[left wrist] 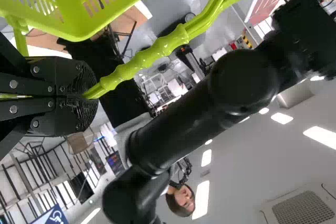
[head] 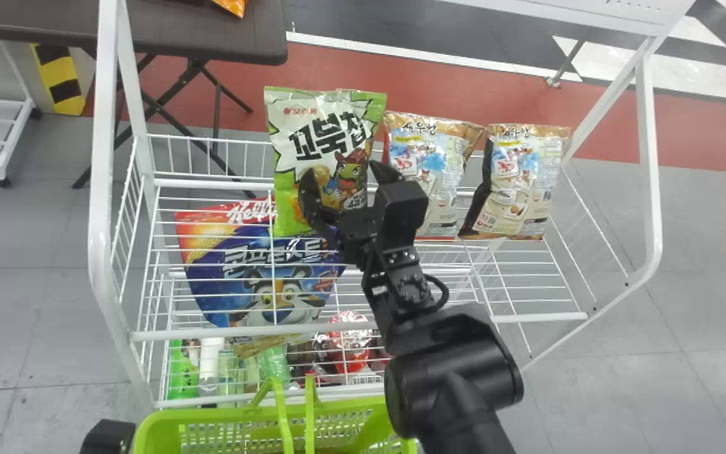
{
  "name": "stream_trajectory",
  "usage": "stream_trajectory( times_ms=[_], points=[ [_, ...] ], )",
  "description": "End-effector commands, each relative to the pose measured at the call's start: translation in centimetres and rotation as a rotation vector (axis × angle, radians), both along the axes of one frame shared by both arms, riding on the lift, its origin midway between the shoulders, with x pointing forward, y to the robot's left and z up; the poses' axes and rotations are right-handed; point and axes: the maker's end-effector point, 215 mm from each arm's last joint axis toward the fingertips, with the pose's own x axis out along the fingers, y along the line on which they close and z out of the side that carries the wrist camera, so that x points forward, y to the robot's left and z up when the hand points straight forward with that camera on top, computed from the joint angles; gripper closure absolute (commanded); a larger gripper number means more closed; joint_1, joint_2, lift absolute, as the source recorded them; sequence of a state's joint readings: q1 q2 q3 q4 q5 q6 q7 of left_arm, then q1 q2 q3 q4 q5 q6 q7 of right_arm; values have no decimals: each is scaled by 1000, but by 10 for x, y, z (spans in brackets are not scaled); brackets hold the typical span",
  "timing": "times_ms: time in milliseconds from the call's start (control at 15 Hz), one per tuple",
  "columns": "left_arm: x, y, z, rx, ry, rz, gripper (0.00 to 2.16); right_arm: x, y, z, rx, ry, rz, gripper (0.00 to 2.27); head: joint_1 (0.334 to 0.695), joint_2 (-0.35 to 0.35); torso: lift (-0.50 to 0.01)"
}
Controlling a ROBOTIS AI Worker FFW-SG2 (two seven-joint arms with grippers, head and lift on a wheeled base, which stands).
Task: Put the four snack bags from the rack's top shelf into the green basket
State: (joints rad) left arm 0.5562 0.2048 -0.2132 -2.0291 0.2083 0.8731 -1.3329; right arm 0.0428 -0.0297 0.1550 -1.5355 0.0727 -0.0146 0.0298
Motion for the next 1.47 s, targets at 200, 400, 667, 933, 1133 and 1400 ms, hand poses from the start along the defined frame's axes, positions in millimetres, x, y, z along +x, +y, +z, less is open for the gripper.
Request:
stream_trajectory(
  times_ms=[200,400,667,933,1133,1400],
  points=[
    [3,1,-2,1,-1,0,2108,-8,11,-4,7,60,89,2138,695,-256,0],
    [4,1,-2,-1,-1,0,2108,-18,27,17,13,15,146,2159,695,-241,0],
    [6,2,-2,-1,-9,4,2108,-50,41,48,14,-35,214,2159,695,-210,0],
    [7,4,-3,4,-10,8,2108,-108,1,77,-12,-15,172,2159,695,-219,0],
    [8,5,-4,8,-9,8,2108,-161,-57,47,65,222,131,2159,695,-313,0],
    [10,1,-3,3,-5,22,2108,-237,-104,10,133,491,89,2159,695,-350,0]
  ],
)
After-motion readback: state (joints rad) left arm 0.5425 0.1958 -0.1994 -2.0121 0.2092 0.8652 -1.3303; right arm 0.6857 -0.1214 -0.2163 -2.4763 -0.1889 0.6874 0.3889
